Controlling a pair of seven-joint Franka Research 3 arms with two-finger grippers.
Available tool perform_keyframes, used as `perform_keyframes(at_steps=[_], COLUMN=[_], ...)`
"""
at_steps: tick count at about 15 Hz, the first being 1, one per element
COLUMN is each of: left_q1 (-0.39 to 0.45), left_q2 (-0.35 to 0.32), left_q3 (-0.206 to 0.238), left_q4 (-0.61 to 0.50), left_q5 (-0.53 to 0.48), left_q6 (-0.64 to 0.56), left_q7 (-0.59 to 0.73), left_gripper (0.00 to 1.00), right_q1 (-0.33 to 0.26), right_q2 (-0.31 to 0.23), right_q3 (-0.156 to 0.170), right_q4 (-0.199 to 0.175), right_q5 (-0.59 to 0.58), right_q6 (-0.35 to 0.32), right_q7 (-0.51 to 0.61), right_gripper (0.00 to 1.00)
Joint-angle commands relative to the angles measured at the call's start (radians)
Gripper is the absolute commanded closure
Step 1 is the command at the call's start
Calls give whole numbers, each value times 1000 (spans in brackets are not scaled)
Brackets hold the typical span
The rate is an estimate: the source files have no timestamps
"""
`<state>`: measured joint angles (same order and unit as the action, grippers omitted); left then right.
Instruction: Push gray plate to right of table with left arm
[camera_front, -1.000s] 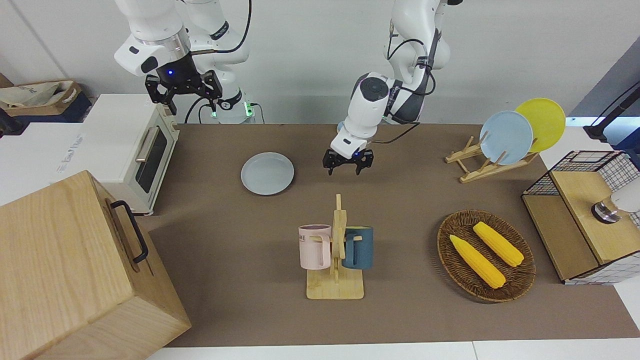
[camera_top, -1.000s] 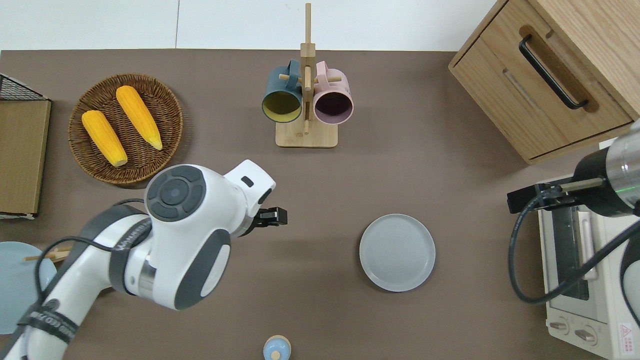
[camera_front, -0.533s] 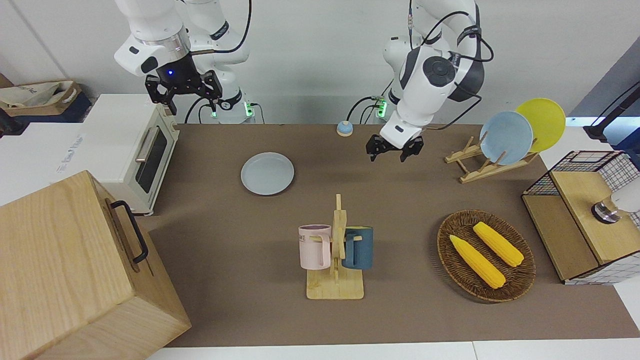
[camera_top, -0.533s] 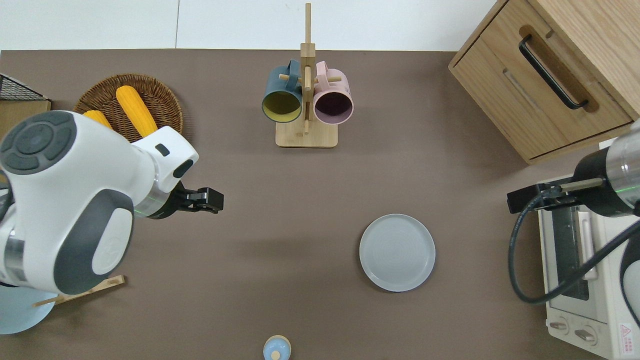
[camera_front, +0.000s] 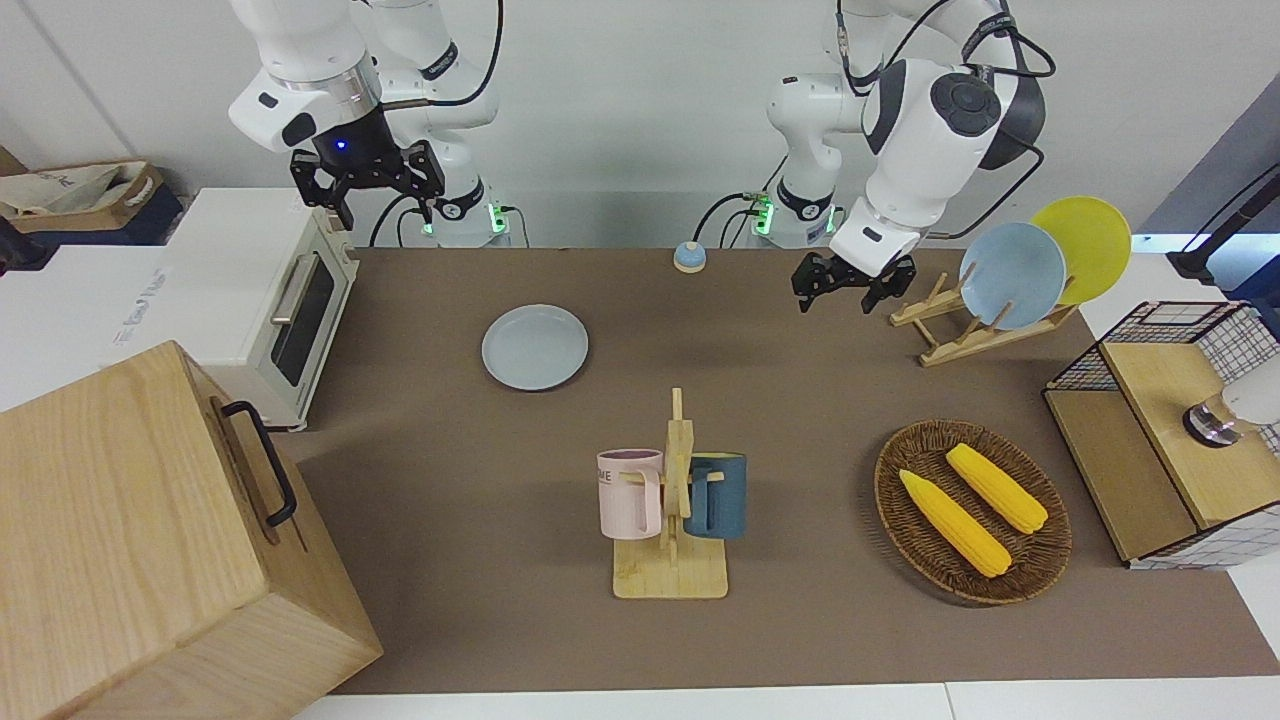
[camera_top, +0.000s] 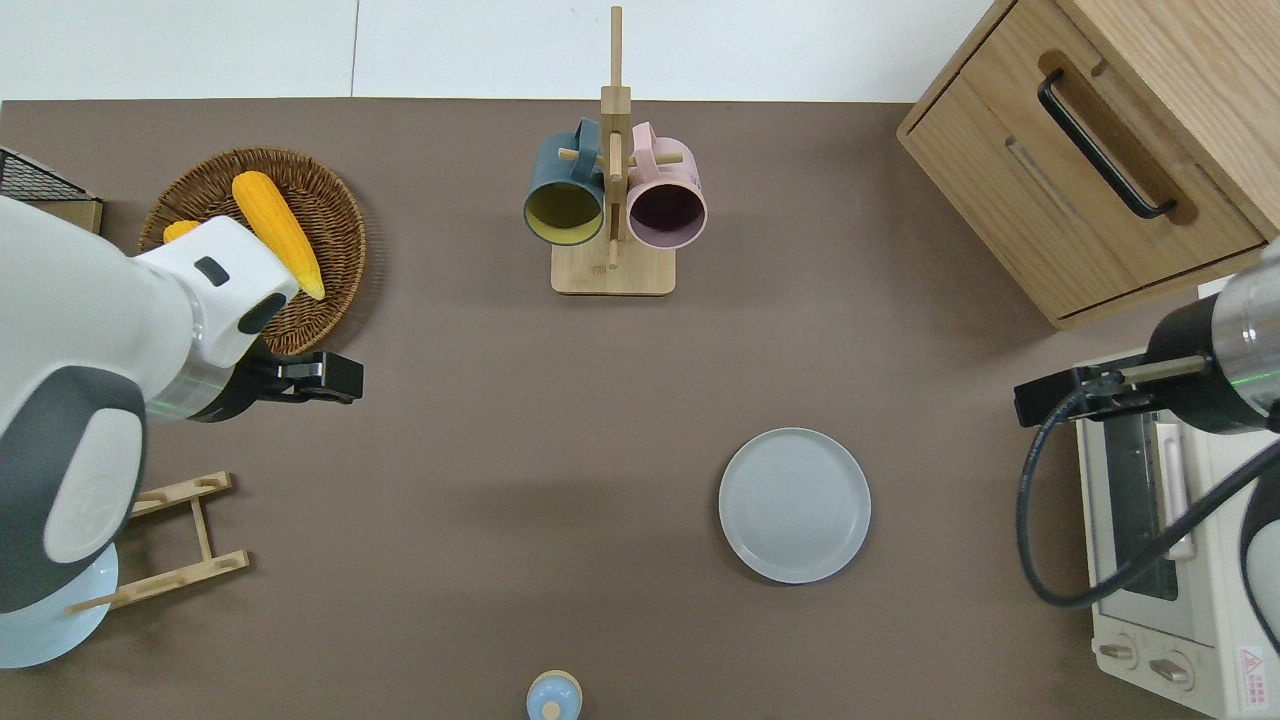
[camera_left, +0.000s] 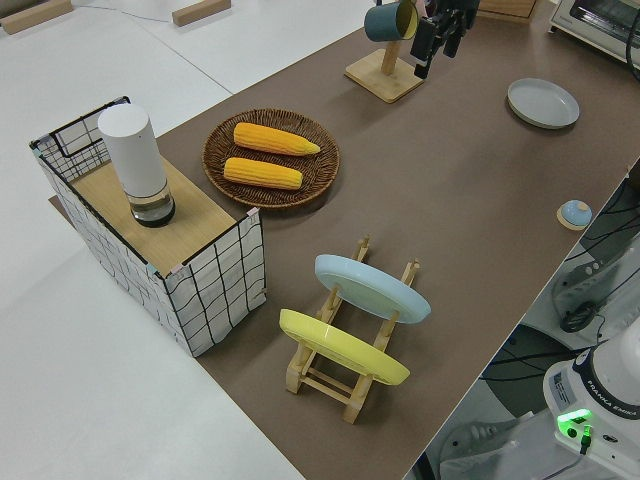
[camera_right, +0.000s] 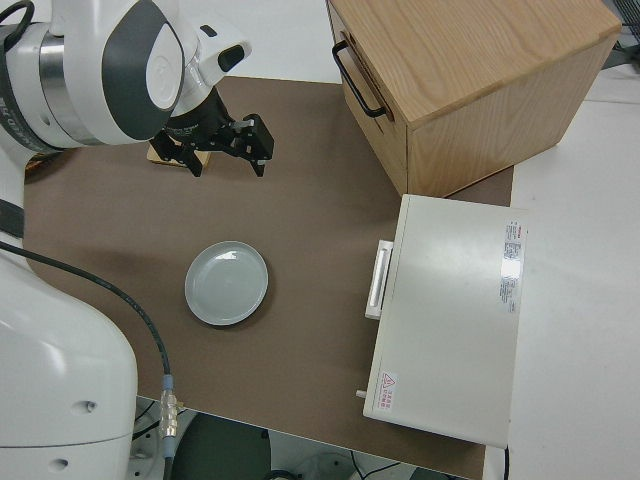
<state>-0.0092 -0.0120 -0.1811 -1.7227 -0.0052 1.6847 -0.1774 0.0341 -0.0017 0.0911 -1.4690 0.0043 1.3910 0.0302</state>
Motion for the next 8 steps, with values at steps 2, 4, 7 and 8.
perform_keyframes(at_steps=[2,4,7,8], left_q1=[18,28,28,26], left_q2=[6,7,6,6], left_q3=[48,69,103,107], left_q4=[74,92,94,97], left_q5=[13,8,-27,-27], left_q6=[-68,-85,-85,-86], left_q7=[143,170,170,170], left_gripper=[7,7,7,7], right_q1=[-11,-11,-11,-11], right_q2=[-8,-8,-8,-8], right_q3=[6,6,4,6], right_q4=[-1,1,-1,-1], right_q5=[8,8,8,8], right_q6=[-12,-12,-12,-12], right_q7=[-3,-3,-3,-3], right_gripper=[17,17,17,17])
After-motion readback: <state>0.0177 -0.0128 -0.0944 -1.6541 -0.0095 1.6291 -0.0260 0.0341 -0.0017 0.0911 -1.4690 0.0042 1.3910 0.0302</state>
